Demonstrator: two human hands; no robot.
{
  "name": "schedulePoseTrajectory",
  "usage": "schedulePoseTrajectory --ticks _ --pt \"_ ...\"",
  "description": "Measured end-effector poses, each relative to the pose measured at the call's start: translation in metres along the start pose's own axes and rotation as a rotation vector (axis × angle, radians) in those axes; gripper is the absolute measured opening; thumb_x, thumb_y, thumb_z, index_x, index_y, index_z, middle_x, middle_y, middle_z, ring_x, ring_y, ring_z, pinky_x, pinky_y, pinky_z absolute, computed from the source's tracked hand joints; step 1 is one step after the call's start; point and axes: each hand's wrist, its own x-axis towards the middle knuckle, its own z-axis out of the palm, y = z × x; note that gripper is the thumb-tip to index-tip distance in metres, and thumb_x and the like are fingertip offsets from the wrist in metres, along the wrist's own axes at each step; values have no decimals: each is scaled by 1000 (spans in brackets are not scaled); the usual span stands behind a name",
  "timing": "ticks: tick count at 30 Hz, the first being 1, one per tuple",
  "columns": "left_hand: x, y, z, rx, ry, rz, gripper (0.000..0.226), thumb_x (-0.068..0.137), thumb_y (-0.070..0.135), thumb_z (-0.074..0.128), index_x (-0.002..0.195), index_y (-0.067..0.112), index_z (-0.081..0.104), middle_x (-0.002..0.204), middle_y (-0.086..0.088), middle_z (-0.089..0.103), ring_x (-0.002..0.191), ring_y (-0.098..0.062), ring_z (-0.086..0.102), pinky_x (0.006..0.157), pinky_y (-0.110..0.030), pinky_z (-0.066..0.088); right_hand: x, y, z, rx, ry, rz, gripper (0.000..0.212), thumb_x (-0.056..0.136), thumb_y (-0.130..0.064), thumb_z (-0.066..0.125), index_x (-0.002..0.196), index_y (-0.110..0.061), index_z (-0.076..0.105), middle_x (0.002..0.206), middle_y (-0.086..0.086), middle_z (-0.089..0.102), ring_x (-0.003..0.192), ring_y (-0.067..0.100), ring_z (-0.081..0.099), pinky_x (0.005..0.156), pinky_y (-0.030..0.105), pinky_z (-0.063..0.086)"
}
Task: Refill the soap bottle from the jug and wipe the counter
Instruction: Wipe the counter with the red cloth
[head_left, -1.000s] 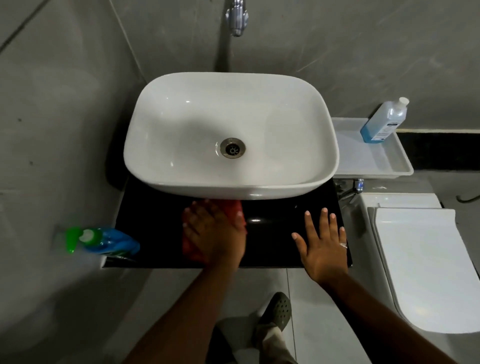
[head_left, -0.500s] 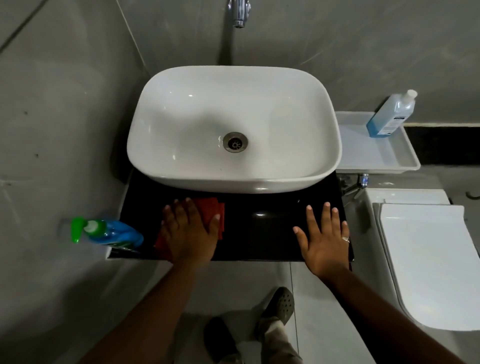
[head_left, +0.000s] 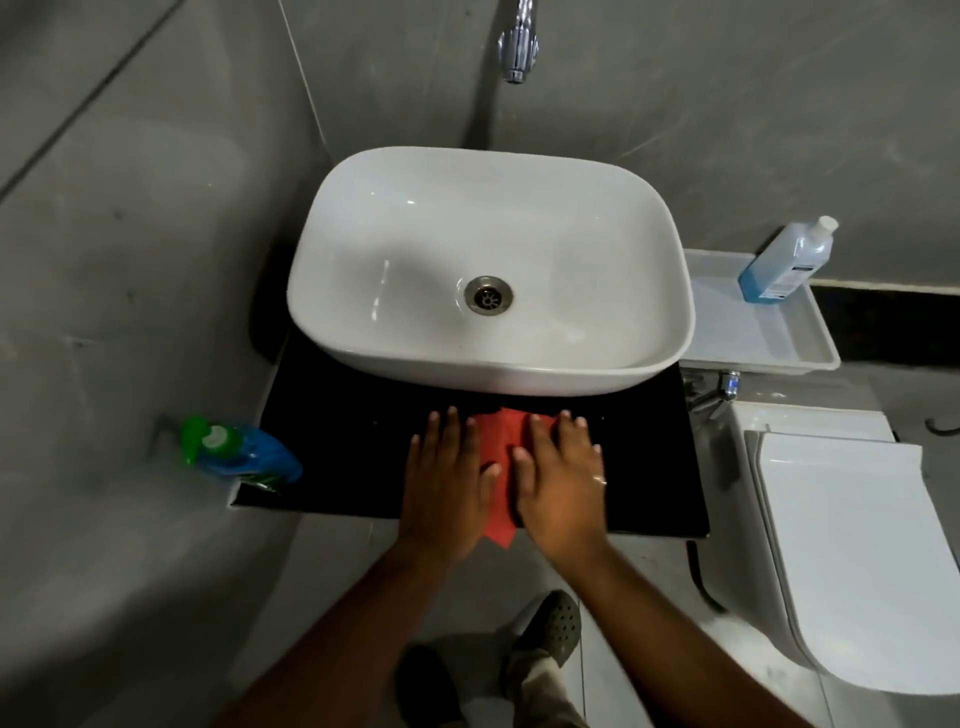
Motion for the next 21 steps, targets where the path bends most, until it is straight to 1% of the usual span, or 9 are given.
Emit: schedulePoseTrajectory --ticks 2,4,5,9,11,13,16,18,21 --pt "0 -24 -7 57 27 -21 59 90 39 37 128 -4 52 137 -29 48 128 -47 43 101 -59 38 4 -26 20 -107 -84 -12 64 93 -55 32 145 -17 33 155 25 15 142 46 4 115 57 3" --pt "1 -43 -11 87 39 -43 61 89 38 32 129 -5 51 136 -31 47 128 -49 42 100 -60 38 6 -32 33 -217 -104 -1 74 90 -65 23 148 -19 23 157 25 7 141 48 -7 113 60 -8" --pt "2 -51 -12 93 51 -49 61 90 37 31 129 -5 50 137 -31 46 129 -49 41 101 -60 37 6 -30 35 -248 -97 -35 76 88 -66 21 148 -20 23 156 25 8 142 48 -6 112 62 -7" --pt "4 -54 -9 86 35 -30 69 94 46 20 131 -5 48 139 -31 44 130 -49 39 103 -59 36 6 40 17 -311 -112 -284 70 89 -65 27 147 -26 26 157 15 19 144 40 10 111 63 16" --pt "5 -42 -8 86 9 23 69 94 48 21 132 -3 48 140 -29 44 132 -47 38 105 -57 34 10 95 -6 -336 -86 -171 69 89 -65 22 148 -28 24 157 14 20 144 39 11 112 60 17" --pt "3 -27 -2 112 -7 116 61 94 43 36 135 0 45 144 -26 41 135 -44 34 108 -55 31 13 128 -26 -338 -75 -22 71 89 -65 17 148 -27 24 157 15 20 144 39 11 113 58 16" --pt "0 0 7 114 -49 238 62 86 38 61 134 3 47 143 -22 43 134 -40 38 106 -54 34 12 124 -31 -329 -71 75 75 88 -65 11 148 -21 26 157 19 18 144 40 10 114 60 14" --pt "0 15 10 94 -62 294 61 86 39 61 134 4 48 144 -20 44 135 -38 38 106 -52 35 3 113 -27 -273 -30 125 80 88 -66 13 148 -15 26 157 22 13 144 40 8 113 60 7" --pt "6 30 16 74 -80 354 60 92 39 50 141 7 38 151 -17 33 141 -35 26 113 -49 26 -14 110 -23 -249 11 101 85 87 -69 23 148 -10 23 156 24 15 145 37 6 113 55 -1"
